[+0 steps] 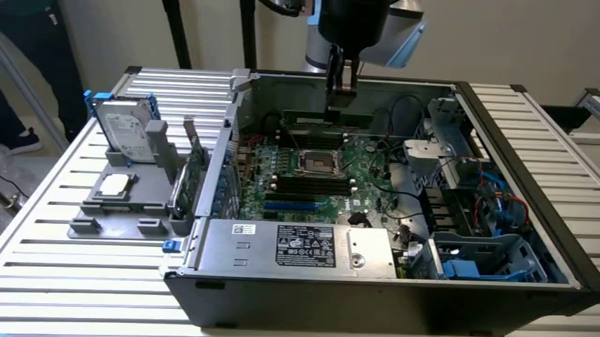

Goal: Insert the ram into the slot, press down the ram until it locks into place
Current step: 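Insert the ram into the slot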

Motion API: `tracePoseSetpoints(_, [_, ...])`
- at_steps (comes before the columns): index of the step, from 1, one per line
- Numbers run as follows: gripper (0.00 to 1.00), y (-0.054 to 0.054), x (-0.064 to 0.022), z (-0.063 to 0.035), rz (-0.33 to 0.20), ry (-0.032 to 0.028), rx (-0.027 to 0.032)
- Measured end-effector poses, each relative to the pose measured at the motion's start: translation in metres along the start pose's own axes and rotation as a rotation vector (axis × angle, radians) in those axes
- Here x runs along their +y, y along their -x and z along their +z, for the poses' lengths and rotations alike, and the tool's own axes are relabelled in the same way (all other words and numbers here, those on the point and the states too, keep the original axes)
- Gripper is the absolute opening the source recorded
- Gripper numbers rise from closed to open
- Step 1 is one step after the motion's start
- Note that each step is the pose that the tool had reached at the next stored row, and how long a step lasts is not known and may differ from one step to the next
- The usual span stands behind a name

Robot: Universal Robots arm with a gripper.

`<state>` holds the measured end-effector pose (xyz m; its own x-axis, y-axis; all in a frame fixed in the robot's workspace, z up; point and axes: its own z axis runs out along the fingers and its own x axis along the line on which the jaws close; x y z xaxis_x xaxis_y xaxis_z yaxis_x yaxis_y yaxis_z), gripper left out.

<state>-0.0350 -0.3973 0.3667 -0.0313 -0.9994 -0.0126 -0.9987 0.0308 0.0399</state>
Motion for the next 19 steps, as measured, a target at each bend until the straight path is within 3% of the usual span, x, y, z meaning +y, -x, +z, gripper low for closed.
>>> tracePoseSetpoints(4, [0.13, -0.003, 0.0053, 0.0075, 0.002, 0.0000, -0.0001])
tracePoseSetpoints(19, [0.13, -0.004, 0.0040, 0.0347, 0.002, 0.0000, 0.0000])
